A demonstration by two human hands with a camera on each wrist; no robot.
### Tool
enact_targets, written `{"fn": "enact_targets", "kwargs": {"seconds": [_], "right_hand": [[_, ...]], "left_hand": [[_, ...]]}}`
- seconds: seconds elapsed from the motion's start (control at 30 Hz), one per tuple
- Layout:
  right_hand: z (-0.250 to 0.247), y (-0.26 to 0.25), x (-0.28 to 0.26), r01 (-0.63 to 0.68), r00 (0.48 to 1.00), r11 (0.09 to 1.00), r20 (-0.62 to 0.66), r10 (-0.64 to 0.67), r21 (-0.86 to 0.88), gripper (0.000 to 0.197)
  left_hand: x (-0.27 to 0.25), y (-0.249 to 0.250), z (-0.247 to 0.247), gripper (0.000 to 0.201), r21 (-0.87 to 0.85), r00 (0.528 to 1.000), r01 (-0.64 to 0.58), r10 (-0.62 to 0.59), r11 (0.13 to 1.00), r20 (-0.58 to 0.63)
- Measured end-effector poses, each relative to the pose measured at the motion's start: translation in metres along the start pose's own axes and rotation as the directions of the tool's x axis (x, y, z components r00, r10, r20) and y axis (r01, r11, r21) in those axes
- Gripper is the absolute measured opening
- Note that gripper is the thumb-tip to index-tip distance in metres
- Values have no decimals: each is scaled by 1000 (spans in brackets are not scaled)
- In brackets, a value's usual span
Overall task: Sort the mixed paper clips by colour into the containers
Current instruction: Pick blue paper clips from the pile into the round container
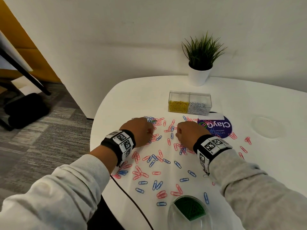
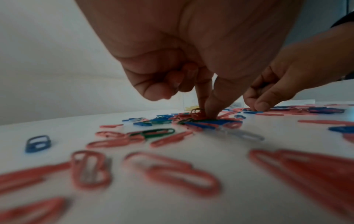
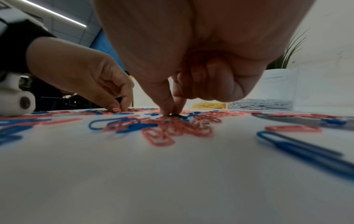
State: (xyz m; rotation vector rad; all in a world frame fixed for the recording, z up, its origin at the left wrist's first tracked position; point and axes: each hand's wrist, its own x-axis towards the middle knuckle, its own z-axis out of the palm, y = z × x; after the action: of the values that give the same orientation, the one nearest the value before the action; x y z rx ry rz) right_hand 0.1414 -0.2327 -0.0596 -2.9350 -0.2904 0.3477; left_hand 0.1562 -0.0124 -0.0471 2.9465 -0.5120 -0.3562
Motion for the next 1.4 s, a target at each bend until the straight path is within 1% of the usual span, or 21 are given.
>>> {"fn": "enact_targets", "kwargs": {"seconds": [0.13, 0.23, 0.3, 0.4, 0.47, 0.57, 0.63, 0.7, 0.73, 0.77, 0.8, 0.87, 0.9, 0.93, 0.97, 1.03, 1.07, 1.17, 1.3, 1.33, 1.4], "right_hand": [[0, 0, 0, 10, 1000, 1000, -9, -10, 12, 18], [-1, 0, -1, 12, 1000, 1000, -4, -12, 18, 16], [-1, 1, 0, 5, 1000, 1000, 4, -5, 26, 16], [1, 2, 1, -10, 999, 999, 38, 8, 43, 16], [1, 2, 1, -24, 997, 998, 77, 20, 54, 16], [-4, -1, -3, -27, 997, 995, 73, 20, 100, 13], [-9, -1, -6, -27, 1000, 982, -8, 29, 188, 14], [-15, 2, -6, -14, 994, 950, -97, 47, 312, 16], [-18, 3, -5, -10, 990, 909, -124, 68, 418, 16], [-21, 3, -2, -22, 985, 827, -129, 113, 561, 13], [-24, 1, 1, -51, 981, 682, -91, 171, 730, 11], [-31, -6, 8, -136, 971, 344, 57, 231, 929, 10], [-33, -11, 13, -158, 971, 280, 97, 220, 947, 10], [-33, -16, 20, -164, 976, 327, 104, 194, 931, 10], [-31, -22, 28, -138, 986, 477, 75, 150, 868, 10], [-27, -33, 45, 5, 1000, 836, -24, 9, 549, 11], [-24, -38, 52, 73, 997, 927, -43, -61, 367, 11], [-20, -51, 68, 185, 983, 979, 0, -185, 86, 17], [-18, -56, 83, 184, 983, 983, 22, -185, 23, 15], [-18, -55, 84, 176, 984, 984, 24, -177, 22, 15], [-17, -52, 87, 161, 986, 986, 25, -163, 43, 15]], "left_hand": [[0, -11, -8, 3, -272, 994, 81, -99, 959, -55], [-2, -26, -19, 7, -561, 973, 179, -231, 809, -22], [-5, -35, -24, 7, -717, 950, 271, -297, 642, 93], [-12, -40, -25, 12, -920, 912, 327, -327, 216, 247], [-17, -39, -25, 11, -937, 905, 332, -316, 105, 286], [-19, -38, -21, 21, -928, 915, 330, -301, 174, 269], [-15, -38, -20, 29, -900, 901, 362, -339, 242, 271], [-13, -36, -19, 26, -838, 904, 383, -344, 389, 253], [-11, -36, -18, 20, -761, 921, 367, -324, 535, 216], [-10, -36, -17, 17, -631, 949, 308, -274, 712, 154], [-10, -35, -15, 15, -466, 974, 227, -204, 855, 101], [-12, -32, -11, 10, -228, 990, 133, -120, 965, 70], [-12, -31, -7, 10, -155, 994, 103, -95, 983, 60], [-11, -29, -4, 11, -89, 997, 69, -66, 994, 42], [-11, -27, -2, 12, -40, 999, 41, -39, 998, 28], [-11, -26, 1, 13, -5, 1000, 8, -8, 1000, 12], [-11, -27, 1, 12, -2, 1000, 2, -2, 1000, 18], [-15, -32, -1, 12, -52, 999, -1, 3, 999, 38], [-16, -49, -8, 14, -382, 993, 104, -119, 918, -15], [-16, -54, -11, 15, -547, 983, 156, -182, 822, 7], [-17, -62, -15, 14, -853, 958, 218, -271, 475, 94]]}}
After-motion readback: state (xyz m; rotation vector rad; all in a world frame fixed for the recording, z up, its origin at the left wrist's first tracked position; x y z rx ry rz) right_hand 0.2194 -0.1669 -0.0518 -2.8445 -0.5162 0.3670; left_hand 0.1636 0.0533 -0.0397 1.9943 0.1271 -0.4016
